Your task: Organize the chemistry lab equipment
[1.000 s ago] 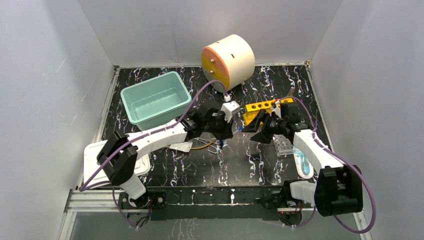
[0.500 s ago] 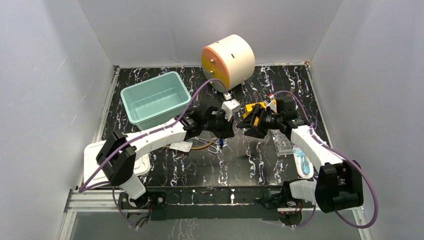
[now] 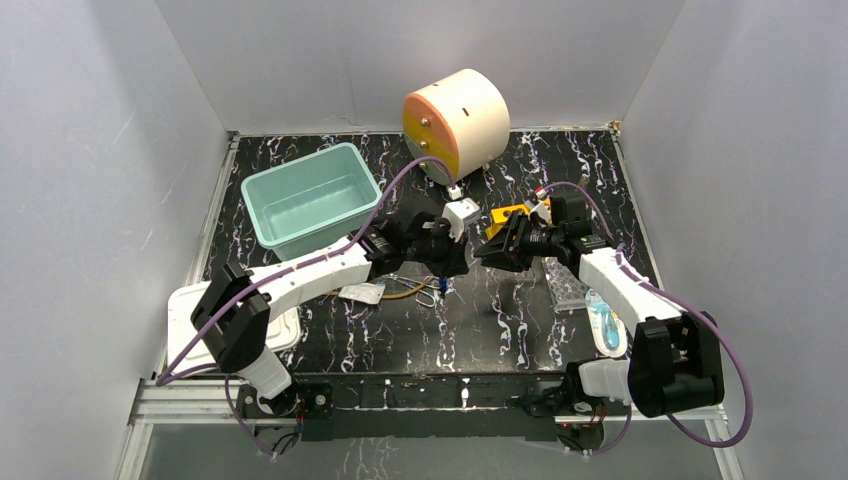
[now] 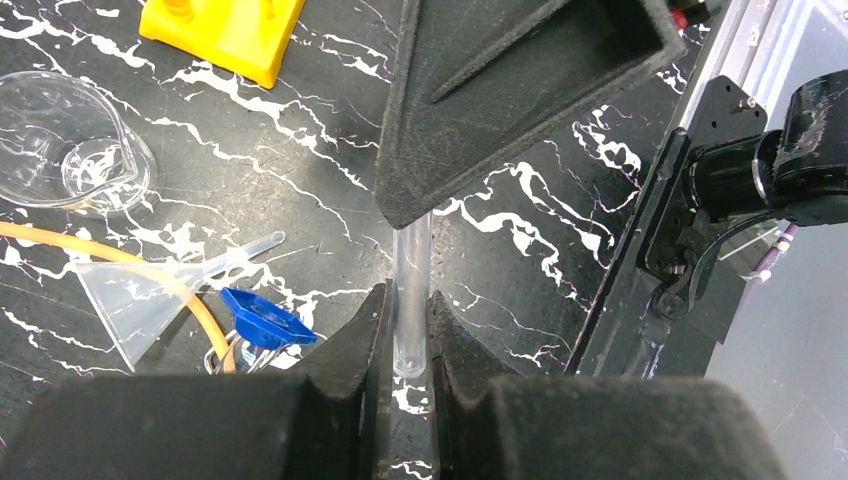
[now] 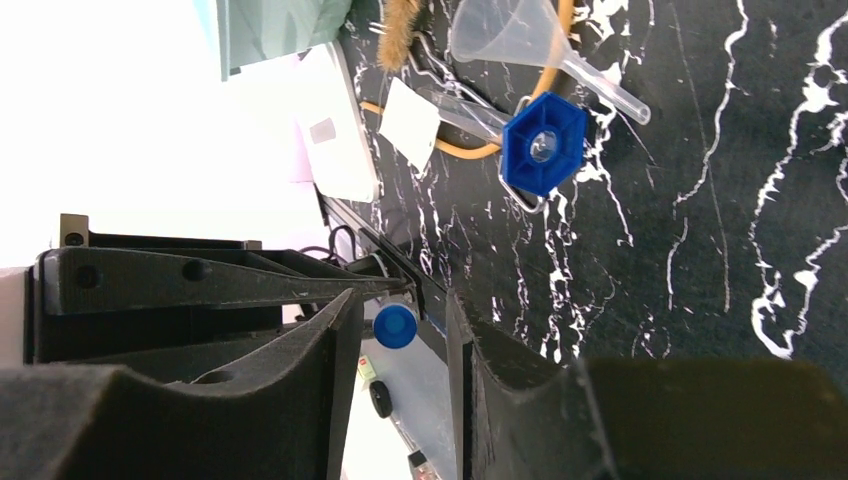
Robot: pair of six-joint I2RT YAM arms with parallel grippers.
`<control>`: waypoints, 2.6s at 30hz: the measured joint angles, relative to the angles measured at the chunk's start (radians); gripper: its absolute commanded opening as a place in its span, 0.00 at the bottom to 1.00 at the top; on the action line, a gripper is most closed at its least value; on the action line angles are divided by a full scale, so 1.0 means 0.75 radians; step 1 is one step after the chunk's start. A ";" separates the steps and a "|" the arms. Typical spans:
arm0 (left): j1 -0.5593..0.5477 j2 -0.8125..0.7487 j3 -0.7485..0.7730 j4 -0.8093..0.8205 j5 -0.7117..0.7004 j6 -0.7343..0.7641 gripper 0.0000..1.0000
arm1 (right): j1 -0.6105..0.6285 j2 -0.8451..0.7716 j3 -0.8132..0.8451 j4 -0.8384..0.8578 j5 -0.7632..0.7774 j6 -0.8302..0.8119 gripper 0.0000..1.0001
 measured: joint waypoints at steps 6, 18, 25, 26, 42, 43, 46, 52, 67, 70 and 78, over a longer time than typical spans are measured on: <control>0.000 -0.020 0.000 0.002 0.009 -0.002 0.01 | 0.002 0.001 0.000 0.069 -0.039 0.049 0.32; 0.001 -0.028 0.001 -0.002 0.001 -0.005 0.03 | 0.002 0.001 -0.003 0.078 -0.047 0.120 0.27; 0.006 -0.037 0.001 -0.006 0.001 -0.013 0.36 | 0.002 0.001 0.013 0.046 -0.047 0.117 0.21; 0.008 -0.039 0.001 -0.007 0.000 -0.011 0.45 | 0.002 0.001 0.020 0.037 -0.044 0.115 0.21; 0.103 -0.221 -0.136 0.061 -0.085 -0.176 0.80 | 0.004 0.023 0.491 -0.652 0.752 -0.367 0.23; 0.104 -0.228 -0.159 0.071 -0.085 -0.193 0.80 | 0.004 0.023 0.499 -0.681 0.807 -0.386 0.23; 0.104 -0.228 -0.208 0.081 -0.087 -0.227 0.80 | 0.004 0.023 0.519 -0.776 0.984 -0.442 0.23; 0.104 -0.228 -0.220 0.091 -0.098 -0.246 0.80 | 0.003 0.014 0.532 -0.882 1.280 -0.495 0.23; 0.104 -0.228 -0.221 0.102 -0.099 -0.245 0.81 | 0.003 -0.191 0.210 -0.594 1.539 -0.519 0.22; 0.104 -0.228 -0.221 0.101 -0.099 -0.244 0.81 | 0.004 -0.219 0.128 -0.503 1.548 -0.535 0.22; 0.105 -0.225 -0.221 0.101 -0.099 -0.241 0.81 | 0.004 -0.329 -0.062 -0.274 1.572 -0.544 0.21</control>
